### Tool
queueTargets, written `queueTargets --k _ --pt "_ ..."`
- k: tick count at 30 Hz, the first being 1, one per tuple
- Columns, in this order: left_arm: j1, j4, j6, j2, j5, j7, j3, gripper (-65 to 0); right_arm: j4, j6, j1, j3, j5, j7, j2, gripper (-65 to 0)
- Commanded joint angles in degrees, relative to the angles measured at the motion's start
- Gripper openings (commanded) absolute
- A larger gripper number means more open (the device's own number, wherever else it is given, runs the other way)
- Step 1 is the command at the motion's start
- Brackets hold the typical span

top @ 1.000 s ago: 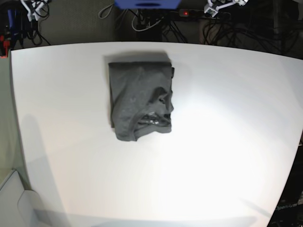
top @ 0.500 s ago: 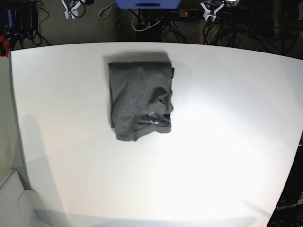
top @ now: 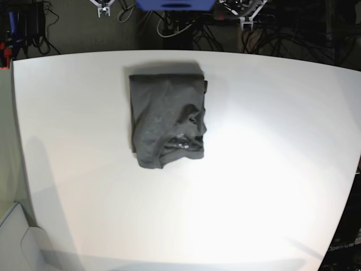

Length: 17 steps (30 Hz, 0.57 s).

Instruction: Layout the t-shirt on the table in an organized manner, then fold the t-shirt properly

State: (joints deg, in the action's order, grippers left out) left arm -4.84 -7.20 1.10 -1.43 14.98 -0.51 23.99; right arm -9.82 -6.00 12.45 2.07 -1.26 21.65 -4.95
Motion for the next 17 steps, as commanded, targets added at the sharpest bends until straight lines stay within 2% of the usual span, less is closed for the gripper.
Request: queueTargets --k 1,9,13,17 --pt "0.05 0.12 -0.62 -0.72 0.18 -0.41 -0.38 -61.1 -0.07 -0.64 0.52 0.00 0.33 0.55 -1.16 -65.0" --pt "1.28 0.12 -0.44 -0.99 0.27 -0.59 -0.47 -61.1 -0.07 -0.64 -0.10 -0.44 0.51 0.55 -1.16 -65.0" --pt "1.63 0.30 -0.44 -1.07 0.18 -0.67 -0.12 -61.1 -0.07 -0.55 -0.80 0.00 0.42 0.46 0.42 -65.0" --pt "1.37 0.39 -0.53 -0.72 0.01 -0.85 0.06 -61.1 -0.07 -0.55 -1.77 1.14 0.33 0.46 -0.10 -65.0"
